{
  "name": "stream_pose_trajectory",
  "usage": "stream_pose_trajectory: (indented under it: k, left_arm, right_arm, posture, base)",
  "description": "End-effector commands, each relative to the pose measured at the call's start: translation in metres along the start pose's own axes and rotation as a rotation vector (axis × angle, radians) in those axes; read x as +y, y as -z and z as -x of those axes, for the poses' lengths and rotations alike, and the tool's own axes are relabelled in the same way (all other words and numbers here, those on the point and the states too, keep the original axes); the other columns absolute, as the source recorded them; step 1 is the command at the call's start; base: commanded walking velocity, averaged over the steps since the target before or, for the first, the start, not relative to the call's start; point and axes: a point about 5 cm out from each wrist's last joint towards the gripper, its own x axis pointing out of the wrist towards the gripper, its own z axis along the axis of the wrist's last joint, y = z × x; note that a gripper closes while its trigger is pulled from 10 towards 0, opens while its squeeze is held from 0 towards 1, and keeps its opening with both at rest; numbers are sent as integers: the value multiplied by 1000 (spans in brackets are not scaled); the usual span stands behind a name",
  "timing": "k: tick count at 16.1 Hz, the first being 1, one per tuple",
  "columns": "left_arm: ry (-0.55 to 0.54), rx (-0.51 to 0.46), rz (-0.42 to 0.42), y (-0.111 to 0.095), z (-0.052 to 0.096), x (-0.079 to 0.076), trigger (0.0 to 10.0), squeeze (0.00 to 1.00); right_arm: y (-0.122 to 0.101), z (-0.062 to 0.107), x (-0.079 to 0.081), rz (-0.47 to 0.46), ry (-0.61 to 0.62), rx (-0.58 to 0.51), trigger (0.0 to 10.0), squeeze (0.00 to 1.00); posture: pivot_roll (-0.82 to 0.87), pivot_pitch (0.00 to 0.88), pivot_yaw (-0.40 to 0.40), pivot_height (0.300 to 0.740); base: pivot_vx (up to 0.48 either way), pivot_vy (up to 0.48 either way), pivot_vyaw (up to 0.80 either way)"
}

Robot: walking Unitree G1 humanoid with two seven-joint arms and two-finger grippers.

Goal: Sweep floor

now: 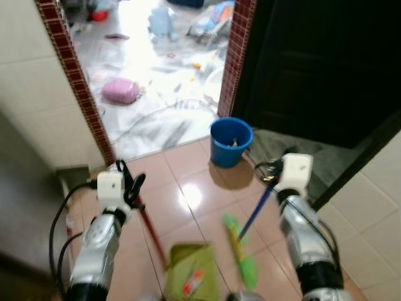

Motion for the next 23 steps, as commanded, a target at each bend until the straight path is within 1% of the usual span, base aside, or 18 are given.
stream_pose_trajectory:
  k: [1,4,5,8,10,13,14,16,17,18,19,20,21,23]
  left_arm:
    - [14,-47,-25,-11,-5,-4,10000,0]
    - [16,-48,-28,-11,-6,-6,10000,0]
    - [18,-53,-18,-11,-6,-8,10000,0]
    - [0,-56,-21,-10,-4,-10,10000,0]
    - [-64,-71,-39,-10,-3,-6,10000,0]
    - [-91,-85,-39,-11,-4,-3,10000,0]
    - [-93,-82,-52,-11,-4,-2,10000,0]
    - [-71,-71,-142,-9,-1,2,10000,0]
    - [-74,-57,-164,-8,3,6,10000,0]
    - [-64,-67,-207,-12,5,8,10000,0]
    - [-60,-78,-234,-15,6,9,10000,0]
    - [-57,-95,-255,-18,5,9,10000,0]
    - [-56,-96,-254,-18,5,10,10000,0]
    - [-67,-98,-250,-18,4,10,10000,0]
  right_arm:
    - [-2,1,-6,-8,12,-5,10000,0]
    - [-2,1,-5,-7,6,-9,10000,0]
    - [-1,2,-5,-5,3,-10,10000,0]
    - [1,3,-5,1,-3,-7,10000,0]
    - [0,3,-3,5,-15,-11,10000,0]
    - [2,3,-1,11,-23,-10,10000,0]
    - [2,3,-1,12,-26,-10,10000,0]
    - [0,5,-3,50,-44,-30,10000,0]
    - [-7,8,-9,137,-39,-86,10000,0]
    - [-15,9,-14,192,-27,-139,10000,0]
    - [-22,9,-17,220,-21,-173,10000,0]
    - [-34,6,-16,248,-30,-225,10000,0]
    - [-36,5,-14,247,-40,-234,10000,0]
    - [-32,4,-9,201,-41,-211,10000,0]
  posture:
    - [-80,0,20,740]
    - [-79,0,19,740]
    - [-78,0,18,740]
    - [-74,0,14,740]
    - [-74,0,10,740]
    - [-71,0,9,740]
    - [-71,0,9,740]
    - [-71,0,7,740]
    - [-71,0,7,740]
    - [-69,0,8,740]
    - [-70,0,11,740]
    - [-72,0,14,740]
    - [-76,0,17,740]
    - [-77,0,18,740]
  base:
    - [386,247,0]
    - [404,0,0]
    - [0,0,0]
    - [0,0,0]
    - [0,0,0]
    - [0,0,0]
    - [0,0,0]
    - [0,0,0]
    - [0,0,0]
    - [0,0,0]
    - [0,0,0]
    - [0,0,0]
    - [0,0,0]
    - [0,0,0]
